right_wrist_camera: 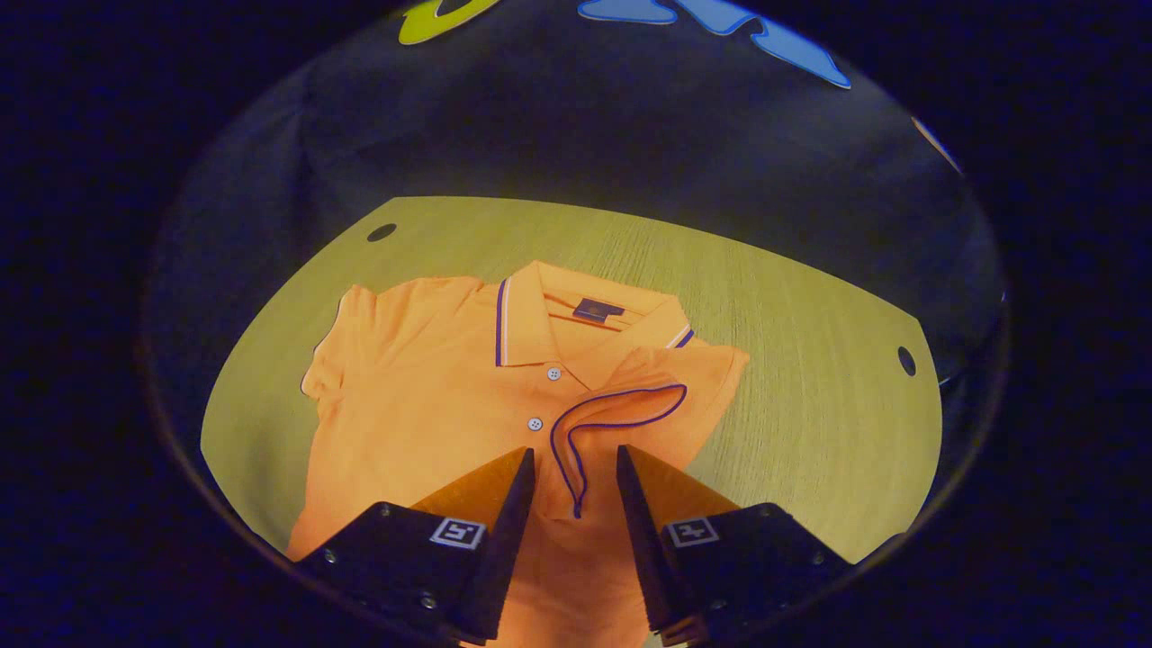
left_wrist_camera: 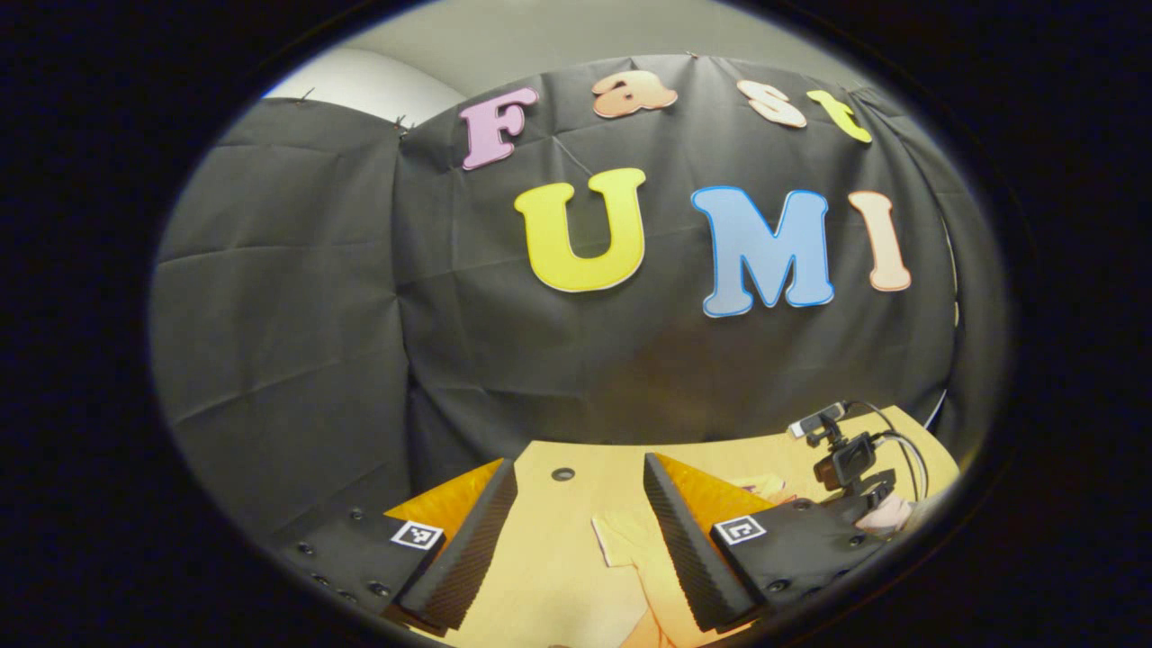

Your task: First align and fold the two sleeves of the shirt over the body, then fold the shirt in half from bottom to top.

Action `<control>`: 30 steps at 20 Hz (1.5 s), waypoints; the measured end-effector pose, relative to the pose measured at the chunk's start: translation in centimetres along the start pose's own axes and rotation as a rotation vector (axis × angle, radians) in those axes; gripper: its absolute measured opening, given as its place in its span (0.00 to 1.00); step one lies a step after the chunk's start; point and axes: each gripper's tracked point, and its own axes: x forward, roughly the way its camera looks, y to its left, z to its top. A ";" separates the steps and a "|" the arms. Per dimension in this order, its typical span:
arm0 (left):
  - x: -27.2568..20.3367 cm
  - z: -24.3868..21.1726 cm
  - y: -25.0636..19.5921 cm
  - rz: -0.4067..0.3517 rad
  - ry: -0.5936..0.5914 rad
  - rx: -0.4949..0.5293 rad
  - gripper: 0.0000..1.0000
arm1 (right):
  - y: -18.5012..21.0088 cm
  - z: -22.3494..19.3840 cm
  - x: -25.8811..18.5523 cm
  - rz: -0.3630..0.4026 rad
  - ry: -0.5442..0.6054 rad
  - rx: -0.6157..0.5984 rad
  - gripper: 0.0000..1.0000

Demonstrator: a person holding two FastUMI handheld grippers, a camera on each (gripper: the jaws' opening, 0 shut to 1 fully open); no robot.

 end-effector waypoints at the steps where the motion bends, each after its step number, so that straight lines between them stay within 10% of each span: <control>1: 0.6 -0.7 -0.5 -0.017 0.011 0.003 0.94 | -0.1 0.3 -0.8 0.002 -0.014 0.019 0.58; 17: 17.9 -20.7 -4.4 -0.166 0.302 0.020 0.96 | -4.4 3.9 -19.6 -0.026 -0.293 0.267 0.58; 30: 22.2 -34.6 -4.7 -0.129 0.567 -0.048 0.96 | -8.9 0.1 -24.5 -0.178 -0.280 0.361 0.58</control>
